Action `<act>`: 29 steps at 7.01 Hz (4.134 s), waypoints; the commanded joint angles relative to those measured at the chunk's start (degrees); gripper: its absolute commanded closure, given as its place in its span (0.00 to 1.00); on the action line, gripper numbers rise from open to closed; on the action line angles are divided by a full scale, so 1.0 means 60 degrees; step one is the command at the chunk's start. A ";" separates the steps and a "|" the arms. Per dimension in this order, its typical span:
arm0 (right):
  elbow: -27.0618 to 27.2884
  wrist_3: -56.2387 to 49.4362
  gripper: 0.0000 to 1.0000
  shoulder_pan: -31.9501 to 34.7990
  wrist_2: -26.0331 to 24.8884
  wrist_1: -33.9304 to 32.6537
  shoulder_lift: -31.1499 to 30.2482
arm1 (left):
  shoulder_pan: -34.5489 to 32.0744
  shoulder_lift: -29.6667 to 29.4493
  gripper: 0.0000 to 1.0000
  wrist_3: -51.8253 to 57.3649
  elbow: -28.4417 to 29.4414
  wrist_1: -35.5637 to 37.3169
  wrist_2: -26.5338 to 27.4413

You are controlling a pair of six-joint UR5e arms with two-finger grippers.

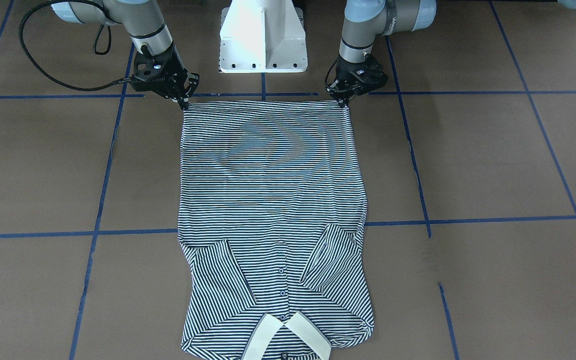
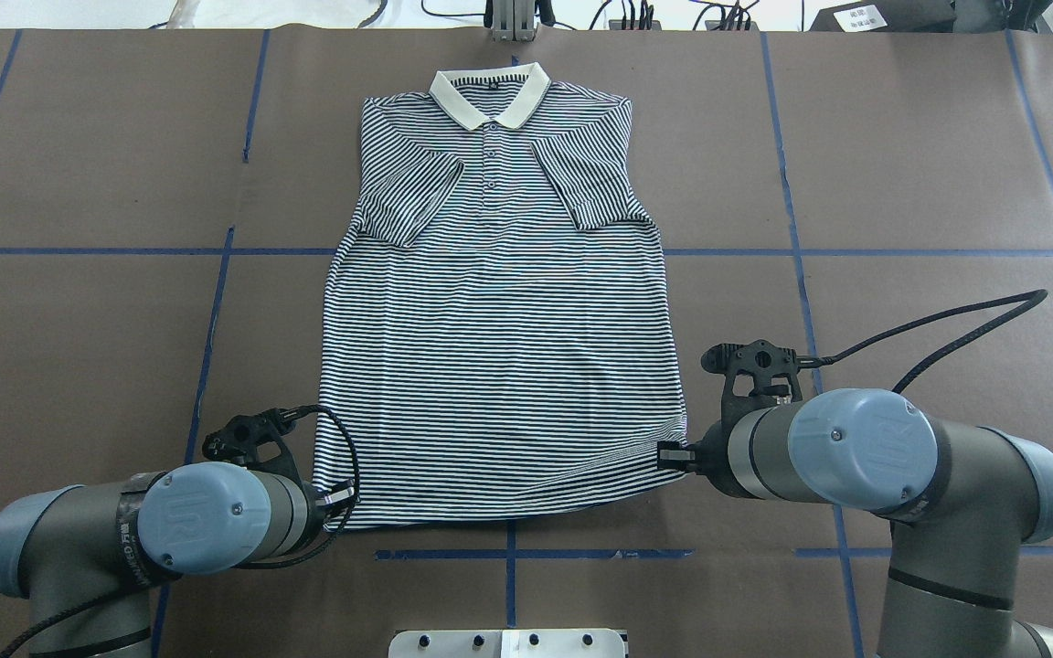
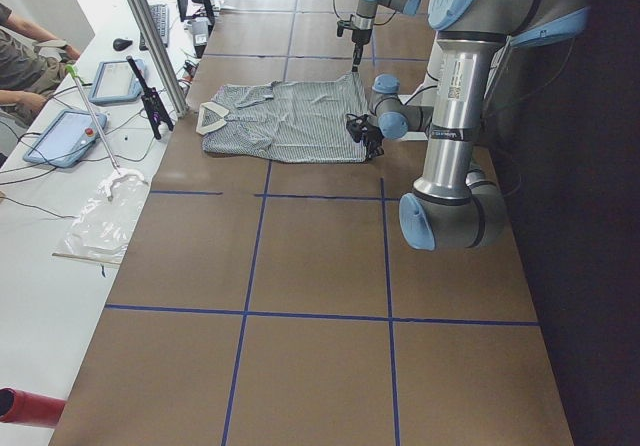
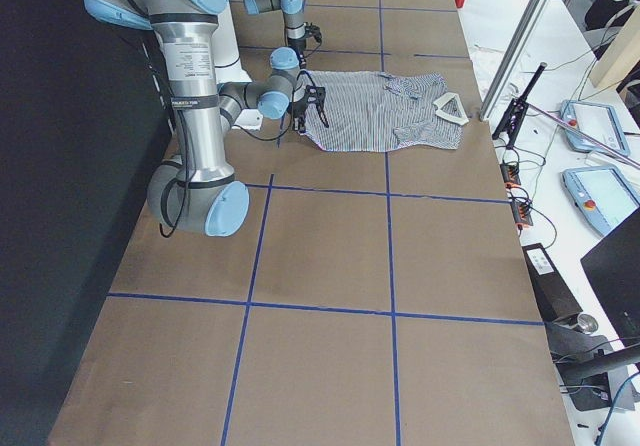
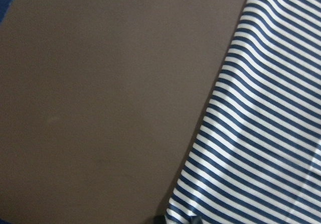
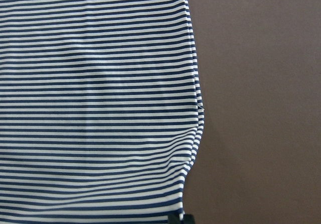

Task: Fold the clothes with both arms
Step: 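Grasp the hem corners with both grippers, then lift the hem with both grippers and fold it toward the collar, then lay the hem down near the collar and open both grippers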

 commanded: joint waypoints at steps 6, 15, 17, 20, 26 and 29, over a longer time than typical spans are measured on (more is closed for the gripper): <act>0.2139 0.0015 1.00 -0.0580 0.0716 0.0000 -0.1477 | 0.0651 0.0011 1.00 -0.0003 -0.2697 0.1555 -0.0090; -0.0718 -0.4782 1.00 0.2383 0.0732 0.0044 0.0989 | -0.1521 -0.0982 1.00 0.3111 -0.2650 0.2056 -0.0134; -0.2722 -0.5449 1.00 0.3397 0.0762 0.0103 0.2595 | -0.2430 -0.1087 1.00 0.3729 -0.0531 0.0090 -0.0134; -0.5058 -0.5449 1.00 0.3883 0.0864 0.0132 0.4462 | -0.3967 -0.1639 1.00 0.4913 0.1201 -0.0625 -0.0279; -0.8621 -0.5537 1.00 0.4529 0.1275 0.2285 0.5812 | -0.4632 -0.2082 1.00 0.5152 0.3390 -0.2603 -0.0412; -0.8578 -0.5450 1.00 0.4544 0.1260 0.2329 0.5915 | -0.4632 -0.2419 1.00 0.4919 0.3522 -0.2588 -0.0397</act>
